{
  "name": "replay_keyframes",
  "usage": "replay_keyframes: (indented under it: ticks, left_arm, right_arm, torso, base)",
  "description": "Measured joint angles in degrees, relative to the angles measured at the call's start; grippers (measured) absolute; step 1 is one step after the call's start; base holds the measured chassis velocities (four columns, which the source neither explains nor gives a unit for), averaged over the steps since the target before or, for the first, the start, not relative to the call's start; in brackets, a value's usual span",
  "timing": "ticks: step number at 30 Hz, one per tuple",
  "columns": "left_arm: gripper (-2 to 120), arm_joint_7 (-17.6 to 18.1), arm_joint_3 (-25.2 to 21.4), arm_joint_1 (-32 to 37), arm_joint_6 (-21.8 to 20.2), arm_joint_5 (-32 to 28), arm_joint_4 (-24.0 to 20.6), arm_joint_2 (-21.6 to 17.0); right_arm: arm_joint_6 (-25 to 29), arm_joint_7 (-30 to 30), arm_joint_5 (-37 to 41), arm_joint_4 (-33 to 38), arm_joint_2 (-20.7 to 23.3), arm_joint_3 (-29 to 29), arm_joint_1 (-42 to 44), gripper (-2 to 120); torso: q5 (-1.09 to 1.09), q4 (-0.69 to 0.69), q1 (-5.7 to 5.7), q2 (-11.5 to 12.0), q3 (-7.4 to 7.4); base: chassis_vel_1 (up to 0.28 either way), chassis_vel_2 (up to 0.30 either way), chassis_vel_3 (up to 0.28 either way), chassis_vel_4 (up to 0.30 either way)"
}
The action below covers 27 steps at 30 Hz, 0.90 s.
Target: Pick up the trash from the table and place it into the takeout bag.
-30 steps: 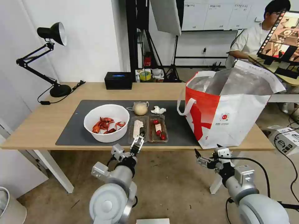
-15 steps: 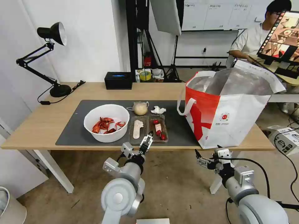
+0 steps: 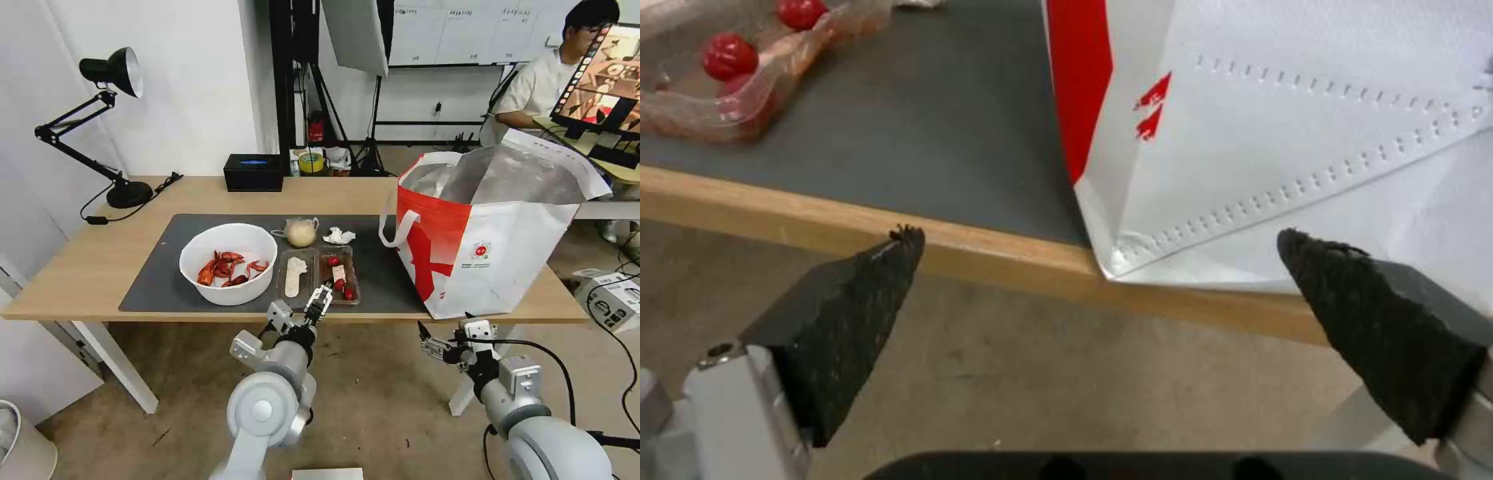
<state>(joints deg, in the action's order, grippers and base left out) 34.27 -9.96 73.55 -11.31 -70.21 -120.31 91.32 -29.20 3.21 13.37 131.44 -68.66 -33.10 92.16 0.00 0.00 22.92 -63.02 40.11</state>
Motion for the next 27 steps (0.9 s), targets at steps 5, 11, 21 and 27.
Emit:
replay_keyframes:
  ticks: [5,11,21,27]
  left_arm:
    - [100,0.16,-0.59,-0.77,0.21,-0.6,0.67,0.0]
    - [100,0.36,-0.86,-0.9,0.23,-0.81,1.08,0.01]
    - [100,1.07,-1.97,-1.09,0.28,-0.84,1.72,0.04]
    - [100,1.8,-3.07,-1.2,0.49,-1.21,1.75,0.03]
  right_arm:
    - [0.0,0.02,-0.1,-0.29,0.03,0.09,-0.03,100]
    - [0.0,-0.03,-0.25,0.2,0.21,0.31,0.17,100]
    - [0.07,-0.07,-0.24,-0.2,0.71,0.65,-0.06,100]
    - [0.08,-0.07,-0.24,-0.27,0.74,1.13,-0.47,100]
  torso:
    - [0.0,0.0,0.0,0.0,0.0]
    - [0.0,0.0,0.0,0.0,0.0]
    - [0.0,0.0,0.0,-0.01,0.0]
    - [0.0,0.0,0.0,-0.01,0.0]
  base:
    - [0.0,0.0,0.0,0.0]
    - [0.0,0.0,0.0,0.0]
    - [0.0,0.0,0.0,0.0]
    - [0.0,0.0,0.0,0.0]
